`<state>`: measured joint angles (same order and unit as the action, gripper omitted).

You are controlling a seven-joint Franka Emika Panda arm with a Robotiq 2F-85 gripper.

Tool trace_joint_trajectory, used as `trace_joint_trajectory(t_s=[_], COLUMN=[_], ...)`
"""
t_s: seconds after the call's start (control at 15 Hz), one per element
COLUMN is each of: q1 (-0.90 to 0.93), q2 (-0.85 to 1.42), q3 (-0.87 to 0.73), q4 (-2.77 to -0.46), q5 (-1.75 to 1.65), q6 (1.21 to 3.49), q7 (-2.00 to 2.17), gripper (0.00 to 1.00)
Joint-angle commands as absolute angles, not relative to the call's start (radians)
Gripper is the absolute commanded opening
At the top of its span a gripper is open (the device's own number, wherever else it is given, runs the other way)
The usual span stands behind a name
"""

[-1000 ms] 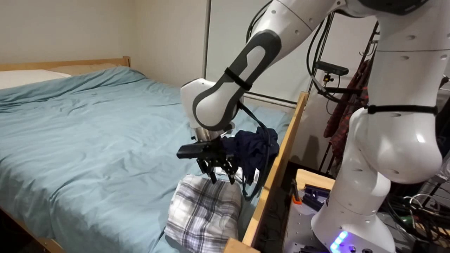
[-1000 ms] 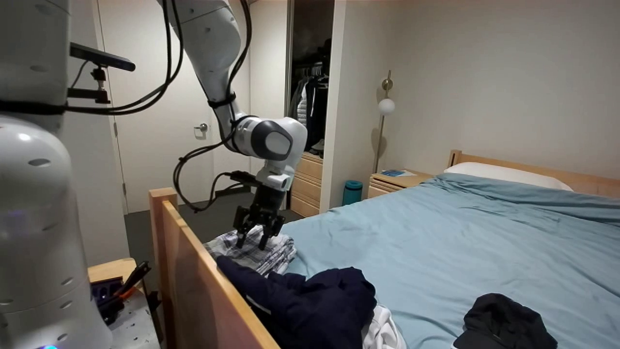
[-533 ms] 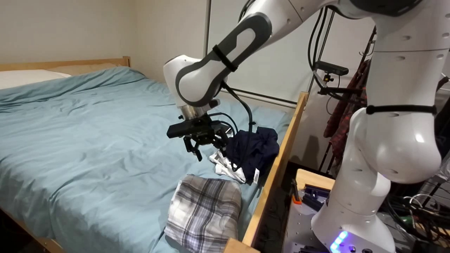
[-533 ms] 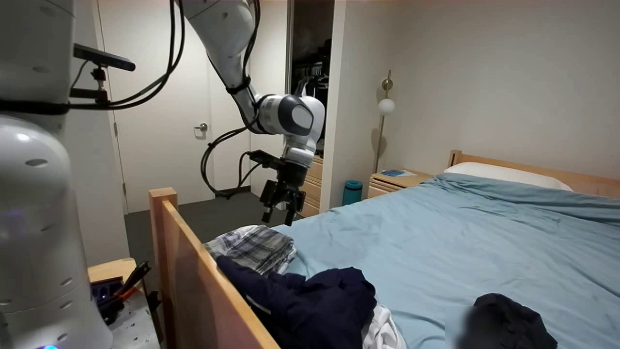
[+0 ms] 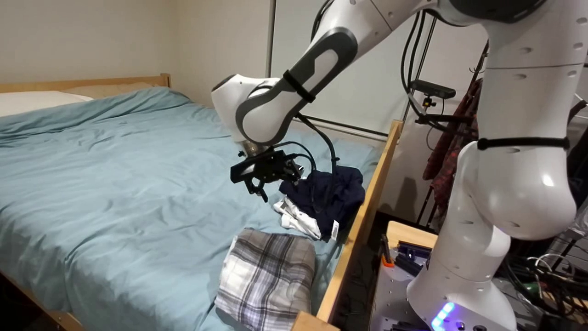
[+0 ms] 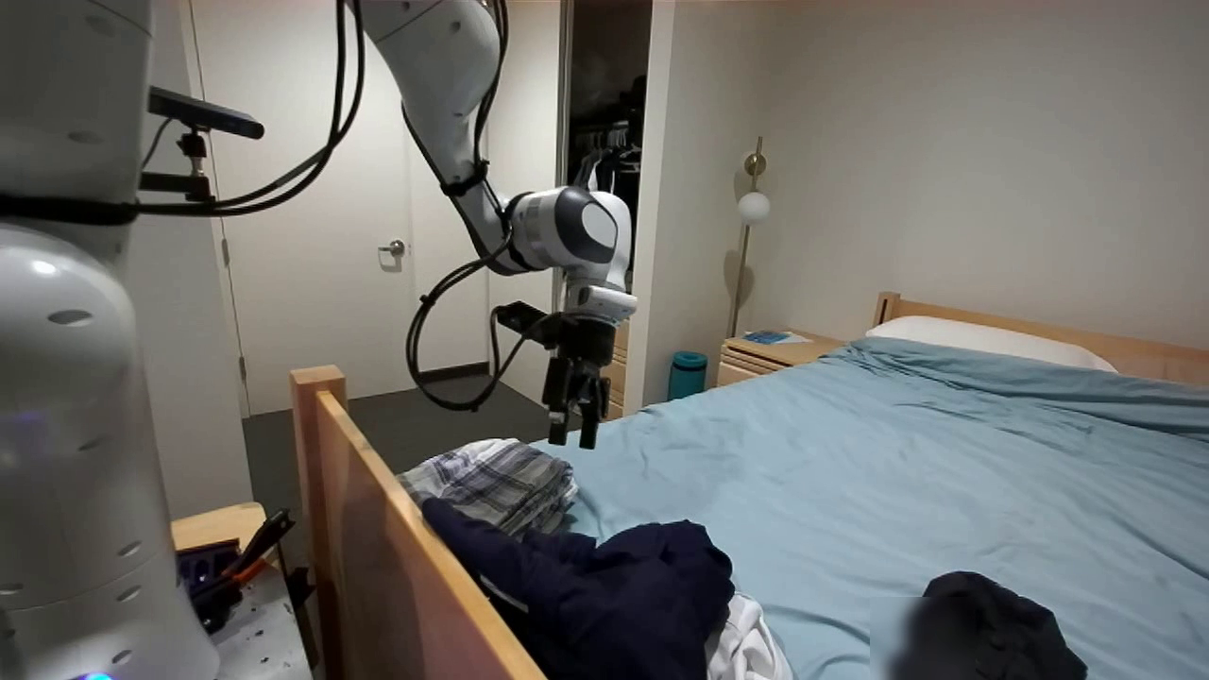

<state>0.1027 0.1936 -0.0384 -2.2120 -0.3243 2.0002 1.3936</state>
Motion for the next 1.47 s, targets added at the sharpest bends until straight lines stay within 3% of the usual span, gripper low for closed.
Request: trace_joint_trajectory(t_s=[0.0,0.27,0.6,1.4], q1=[0.072,0.074,0.110,0.100], q2=[0.196,0.194,0.250,0.514], q3=[-0.055,-0.060,-0.054,-0.111], q4=[-2.203,-2.207,-2.149,-2.060], q5=[-0.454,-0.457,-0.541,-0.639], q6=[2.073,2.087,1.766,1.367], q7=[1.246,1.246,1.258,1.252], gripper=[1.00,1.00,1.00,1.00])
